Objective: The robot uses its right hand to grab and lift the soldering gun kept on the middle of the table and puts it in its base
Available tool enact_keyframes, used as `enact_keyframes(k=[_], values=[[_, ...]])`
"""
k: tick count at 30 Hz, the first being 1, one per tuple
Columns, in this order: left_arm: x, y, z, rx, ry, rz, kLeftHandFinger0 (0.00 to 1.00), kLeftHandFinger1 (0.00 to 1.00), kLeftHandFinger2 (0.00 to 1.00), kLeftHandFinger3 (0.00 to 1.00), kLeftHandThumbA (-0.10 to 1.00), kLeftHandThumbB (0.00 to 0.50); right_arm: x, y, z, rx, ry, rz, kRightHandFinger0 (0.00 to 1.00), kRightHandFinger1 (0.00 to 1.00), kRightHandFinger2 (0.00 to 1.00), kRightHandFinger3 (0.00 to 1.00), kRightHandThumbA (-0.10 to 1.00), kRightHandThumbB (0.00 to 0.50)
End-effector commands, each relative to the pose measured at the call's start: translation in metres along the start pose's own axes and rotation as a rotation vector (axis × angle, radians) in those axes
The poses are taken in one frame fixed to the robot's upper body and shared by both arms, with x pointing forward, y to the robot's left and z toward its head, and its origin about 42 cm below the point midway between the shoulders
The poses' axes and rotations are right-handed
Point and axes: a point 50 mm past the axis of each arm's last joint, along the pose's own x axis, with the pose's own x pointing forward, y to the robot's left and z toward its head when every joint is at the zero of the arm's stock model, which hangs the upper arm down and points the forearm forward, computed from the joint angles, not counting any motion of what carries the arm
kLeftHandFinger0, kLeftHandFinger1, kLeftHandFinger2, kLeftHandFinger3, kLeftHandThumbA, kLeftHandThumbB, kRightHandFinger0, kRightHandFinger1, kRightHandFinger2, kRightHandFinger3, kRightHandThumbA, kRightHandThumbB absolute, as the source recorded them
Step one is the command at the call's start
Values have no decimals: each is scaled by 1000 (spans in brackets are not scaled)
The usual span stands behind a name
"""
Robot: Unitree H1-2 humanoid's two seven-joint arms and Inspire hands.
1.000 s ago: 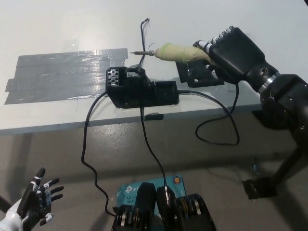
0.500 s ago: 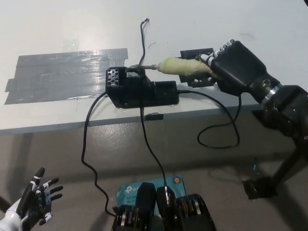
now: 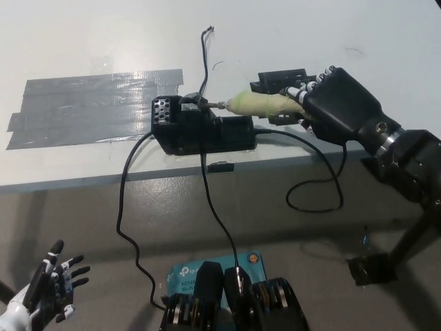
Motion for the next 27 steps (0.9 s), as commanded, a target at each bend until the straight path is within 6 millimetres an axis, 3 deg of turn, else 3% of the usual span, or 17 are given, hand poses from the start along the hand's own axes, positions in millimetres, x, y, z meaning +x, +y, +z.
enact_keyframes(k=[1, 3, 4, 5, 7, 10, 12, 14, 15, 16, 17, 18, 20, 21, 23, 24, 27], values=[[-5, 11, 16, 44, -26, 3, 1000, 1000, 1000, 1000, 1000, 230, 17, -34, -17, -57, -6, -78, 0, 0, 177, 17, -100, 123], [-5, 11, 17, 41, -26, -2, 1000, 1000, 1000, 1000, 1000, 231, 24, -35, -22, -59, 12, -29, 0, 9, 192, 124, -100, 57], [-5, 11, 17, 41, -27, -2, 999, 1000, 1000, 1000, 1000, 230, 25, -35, -23, -58, 16, -24, 0, 0, 171, 160, -100, 50], [-5, 9, 16, 41, -30, -5, 995, 1000, 1000, 1000, 1000, 231, 26, -36, -26, -65, 31, -5, 0, 0, 36, 147, -100, 28], [-5, 9, 15, 49, -29, -4, 991, 1000, 1000, 1000, 1000, 249, 28, -40, -27, -58, 55, 7, 0, 0, 1, 54, -100, 52], [-6, 9, 16, 59, -30, -6, 991, 1000, 1000, 1000, 1000, 239, 28, -39, -29, -56, 55, 3, 0, 11, 280, 0, -100, 72], [-6, 9, 17, 55, -31, -3, 982, 1000, 1000, 1000, 1000, 242, 27, -40, -28, -90, 21, 29, 0, 38, 445, 56, -100, 70], [-6, 9, 18, 59, -31, -5, 986, 1000, 1000, 1000, 1000, 236, 26, -39, -29, -95, 16, 33, 0, 5, 302, 75, -100, 66], [-5, 9, 20, 65, -34, -7, 999, 1000, 1000, 1000, 1000, 241, 26, -35, -29, -110, -8, 12, 0, 0, 247, 67, -100, 110], [-5, 9, 22, 69, -36, -9, 1000, 1000, 1000, 1000, 1000, 238, 28, -34, -28, -125, -10, 25, 0, 0, 198, 56, -100, 87], [-5, 8, 22, 68, -37, -12, 1000, 1000, 1000, 1000, 1000, 234, 30, -34, -28, -131, -13, 37, 0, 0, 239, 189, -100, 58], [-4, 8, 22, 74, -39, -17, 1000, 1000, 1000, 1000, 1000, 238, 32, -34, -28, -135, -22, 53, 0, 12, 324, 413, -100, 54], [-5, 7, 24, 80, -38, -14, 999, 1000, 1000, 1000, 1000, 242, 35, -34, -28, -144, -35, 62, 0, 0, 312, 431, -100, 65], [-5, 6, 25, 75, -38, -14, 999, 1000, 1000, 1000, 1000, 241, 38, -35, -25, -159, -50, 62, 0, 0, 308, 399, -100, 84], [-4, 5, 27, 82, -45, -19, 1000, 1000, 1000, 1000, 1000, 234, 42, -33, -21, -178, -77, 62, 0, 0, 223, 167, -17, 43], [-4, 5, 27, 85, -48, -21, 1000, 1000, 1000, 1000, 1000, 234, 42, -32, -19, -181, -80, 63, 0, 0, 222, 141, -10, 43], [-3, 4, 27, 105, -54, -25, 1000, 1000, 1000, 1000, 1000, 234, 37, -22, -12, -145, -118, 78, 0, 2, 368, 20, -100, 21]])
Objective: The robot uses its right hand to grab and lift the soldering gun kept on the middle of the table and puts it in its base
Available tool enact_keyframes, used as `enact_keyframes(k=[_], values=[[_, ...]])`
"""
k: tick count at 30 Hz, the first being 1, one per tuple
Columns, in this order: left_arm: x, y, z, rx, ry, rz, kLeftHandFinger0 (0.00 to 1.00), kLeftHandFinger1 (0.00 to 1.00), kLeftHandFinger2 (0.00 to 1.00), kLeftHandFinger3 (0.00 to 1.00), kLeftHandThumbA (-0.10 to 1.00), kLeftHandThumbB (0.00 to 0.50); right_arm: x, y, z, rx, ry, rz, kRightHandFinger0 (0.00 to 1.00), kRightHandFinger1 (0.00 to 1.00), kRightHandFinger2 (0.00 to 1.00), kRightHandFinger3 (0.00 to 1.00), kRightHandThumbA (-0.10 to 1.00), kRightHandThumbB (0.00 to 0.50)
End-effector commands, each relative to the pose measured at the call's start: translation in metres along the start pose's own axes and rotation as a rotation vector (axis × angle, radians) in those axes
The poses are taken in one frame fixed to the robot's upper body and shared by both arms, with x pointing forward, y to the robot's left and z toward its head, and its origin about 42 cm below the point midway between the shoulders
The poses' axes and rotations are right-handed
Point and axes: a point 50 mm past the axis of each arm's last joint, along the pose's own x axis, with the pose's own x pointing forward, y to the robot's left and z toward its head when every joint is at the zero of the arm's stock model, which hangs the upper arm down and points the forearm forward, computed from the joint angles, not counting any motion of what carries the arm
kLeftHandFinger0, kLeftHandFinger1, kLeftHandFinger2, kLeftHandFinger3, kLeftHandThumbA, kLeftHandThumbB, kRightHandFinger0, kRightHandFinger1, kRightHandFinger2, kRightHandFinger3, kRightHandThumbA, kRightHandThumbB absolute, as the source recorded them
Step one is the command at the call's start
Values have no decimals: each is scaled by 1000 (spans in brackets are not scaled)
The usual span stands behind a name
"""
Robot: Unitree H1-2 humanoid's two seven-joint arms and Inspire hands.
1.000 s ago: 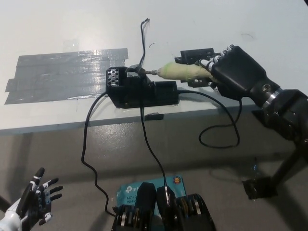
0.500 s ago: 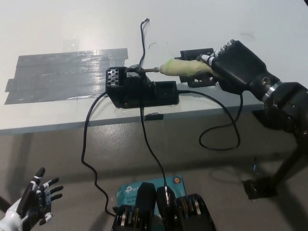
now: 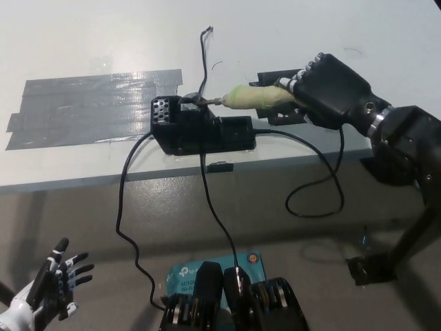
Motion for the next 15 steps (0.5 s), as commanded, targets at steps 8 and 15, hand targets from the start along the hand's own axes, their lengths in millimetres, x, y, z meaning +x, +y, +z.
enact_keyframes(k=[8, 15], values=[[-5, 7, 24, 68, -49, -9, 1000, 1000, 1000, 1000, 1000, 213, 17, -23, -4, -57, -72, -30, 0, 10, 421, 68, -100, 8], [-6, 4, 23, 101, -46, 2, 963, 1000, 1000, 1000, 1000, 201, 32, -30, 0, -93, -104, -80, 0, 0, 231, 57, -100, 45]])
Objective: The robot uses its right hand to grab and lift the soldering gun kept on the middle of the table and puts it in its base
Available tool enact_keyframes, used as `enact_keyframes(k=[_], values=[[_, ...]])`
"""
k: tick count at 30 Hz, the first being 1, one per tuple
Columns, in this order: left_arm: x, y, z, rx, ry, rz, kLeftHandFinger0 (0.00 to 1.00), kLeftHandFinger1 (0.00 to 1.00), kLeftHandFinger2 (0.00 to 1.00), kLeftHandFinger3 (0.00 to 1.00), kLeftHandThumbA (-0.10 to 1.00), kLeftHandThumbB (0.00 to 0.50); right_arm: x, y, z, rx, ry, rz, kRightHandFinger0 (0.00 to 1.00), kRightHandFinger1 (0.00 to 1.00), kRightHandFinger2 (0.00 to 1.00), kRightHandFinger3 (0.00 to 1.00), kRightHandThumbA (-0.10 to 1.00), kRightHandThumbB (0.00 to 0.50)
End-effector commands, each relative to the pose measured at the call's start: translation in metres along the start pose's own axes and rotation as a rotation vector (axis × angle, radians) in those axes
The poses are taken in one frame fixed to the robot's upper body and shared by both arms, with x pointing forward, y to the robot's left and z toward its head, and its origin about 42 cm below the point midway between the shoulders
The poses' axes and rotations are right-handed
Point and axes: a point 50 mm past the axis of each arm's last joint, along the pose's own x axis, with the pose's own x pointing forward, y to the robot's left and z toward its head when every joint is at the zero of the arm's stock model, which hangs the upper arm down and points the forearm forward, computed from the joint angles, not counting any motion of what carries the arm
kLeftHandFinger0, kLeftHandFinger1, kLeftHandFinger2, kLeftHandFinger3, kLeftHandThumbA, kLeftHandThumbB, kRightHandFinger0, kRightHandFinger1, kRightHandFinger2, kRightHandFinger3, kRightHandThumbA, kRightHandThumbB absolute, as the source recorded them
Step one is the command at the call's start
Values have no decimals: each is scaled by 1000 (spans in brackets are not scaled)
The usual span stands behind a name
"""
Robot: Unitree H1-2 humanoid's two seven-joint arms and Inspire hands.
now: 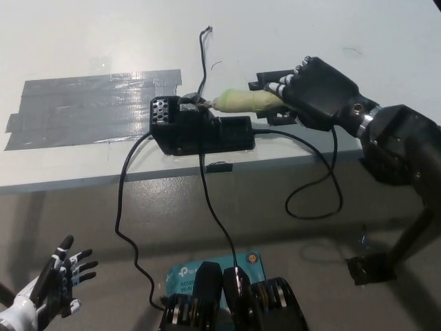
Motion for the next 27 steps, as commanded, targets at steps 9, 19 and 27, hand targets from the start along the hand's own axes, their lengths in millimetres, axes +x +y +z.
enact_keyframes(k=[9, 19, 27], values=[[-4, 9, 16, 67, -31, 16, 919, 989, 1000, 1000, 1000, 239, 35, -38, -12, -98, -65, -71, 0, 0, 325, 17, -100, 15], [-1, 5, 20, 75, -38, 4, 892, 973, 1000, 1000, 1000, 221, 43, -42, -13, -107, -69, -11, 0, 10, 326, 136, -100, 31], [2, 1, 22, 93, -44, 1, 899, 992, 1000, 1000, 1000, 230, 60, -44, -5, -113, -80, -29, 0, 0, 346, 79, -100, 24]])
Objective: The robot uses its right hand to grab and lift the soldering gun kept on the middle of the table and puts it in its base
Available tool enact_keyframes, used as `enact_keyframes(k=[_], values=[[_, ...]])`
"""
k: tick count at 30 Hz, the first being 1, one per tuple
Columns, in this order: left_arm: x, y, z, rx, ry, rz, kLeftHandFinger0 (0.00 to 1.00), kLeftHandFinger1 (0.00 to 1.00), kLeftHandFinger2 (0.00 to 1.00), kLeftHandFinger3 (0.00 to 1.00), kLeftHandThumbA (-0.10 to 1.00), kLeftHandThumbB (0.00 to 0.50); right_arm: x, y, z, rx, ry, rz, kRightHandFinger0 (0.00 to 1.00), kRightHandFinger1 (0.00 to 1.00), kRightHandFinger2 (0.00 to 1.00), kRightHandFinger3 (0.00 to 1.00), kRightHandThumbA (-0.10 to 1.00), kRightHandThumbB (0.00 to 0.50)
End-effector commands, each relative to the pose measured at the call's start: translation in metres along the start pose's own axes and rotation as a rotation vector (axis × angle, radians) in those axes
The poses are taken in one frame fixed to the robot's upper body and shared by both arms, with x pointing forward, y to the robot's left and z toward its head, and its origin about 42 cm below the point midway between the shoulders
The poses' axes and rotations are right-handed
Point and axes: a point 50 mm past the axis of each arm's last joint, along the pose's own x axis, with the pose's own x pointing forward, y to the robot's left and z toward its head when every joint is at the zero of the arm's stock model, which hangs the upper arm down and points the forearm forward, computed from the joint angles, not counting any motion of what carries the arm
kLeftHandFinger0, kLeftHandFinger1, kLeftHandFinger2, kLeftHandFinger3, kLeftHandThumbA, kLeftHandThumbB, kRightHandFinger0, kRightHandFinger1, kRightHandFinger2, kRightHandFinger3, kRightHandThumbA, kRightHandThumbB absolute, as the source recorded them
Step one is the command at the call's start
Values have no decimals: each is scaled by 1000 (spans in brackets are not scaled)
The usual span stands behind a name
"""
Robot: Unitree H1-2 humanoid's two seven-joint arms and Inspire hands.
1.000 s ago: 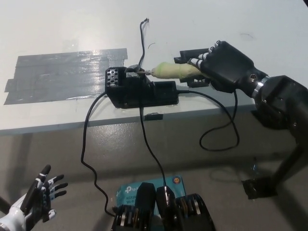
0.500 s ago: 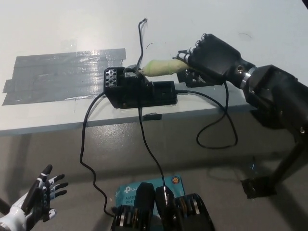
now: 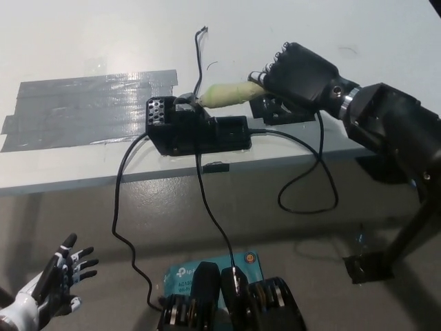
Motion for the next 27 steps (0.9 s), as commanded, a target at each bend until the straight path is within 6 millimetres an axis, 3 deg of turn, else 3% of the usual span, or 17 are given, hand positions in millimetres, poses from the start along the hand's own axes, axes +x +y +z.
enact_keyframes(k=[1, 6, 7, 11, 12, 15, 18, 20, 22, 23, 27], values=[[-1, 3, 17, 61, -44, -2, 899, 992, 1000, 1000, 1000, 230, 26, -33, -1, -40, -41, -70, 0, 0, 350, 78, -100, 24], [-1, 1, 19, 71, -51, -14, 887, 983, 1000, 1000, 1000, 204, 35, -38, 8, -53, -62, -82, 0, 23, 398, 130, -100, 71], [0, 1, 19, 76, -50, -11, 888, 977, 1000, 1000, 1000, 215, 38, -41, 8, -27, -61, -82, 0, 7, 407, 161, -100, 37], [0, 1, 20, 71, -55, -16, 913, 1000, 1000, 1000, 1000, 217, 44, -44, 11, -32, -56, -98, 0, 0, 338, 186, -100, 65], [1, 1, 20, 72, -56, -19, 919, 1000, 1000, 1000, 1000, 219, 44, -43, 11, -49, -66, -108, 0, 0, 334, 181, -100, 71], [2, 1, 19, 73, -50, -11, 911, 1000, 1000, 1000, 1000, 221, 45, -40, 16, -36, -71, -113, 0, 0, 331, 119, -100, 13], [2, -1, 20, 70, -51, -13, 920, 1000, 1000, 1000, 1000, 218, 45, -40, 22, 3, -83, -120, 0, 0, 339, 85, -100, 16], [2, 0, 20, 62, -54, -13, 915, 1000, 1000, 1000, 1000, 221, 47, -41, 26, 12, -88, -112, 0, 0, 368, 117, -100, 0], [3, 0, 21, 60, -59, -15, 911, 1000, 1000, 1000, 1000, 223, 49, -43, 29, 25, -93, -115, 0, 0, 375, 94, -100, 0], [3, 0, 20, 66, -56, -11, 911, 1000, 1000, 1000, 1000, 227, 50, -44, 32, 39, -98, -119, 0, 0, 374, 33, -100, 0], [3, -1, 18, 53, -42, -5, 930, 1000, 1000, 1000, 1000, 218, 53, -45, 38, 34, -111, -128, 0, 0, 415, 36, -100, 28]])
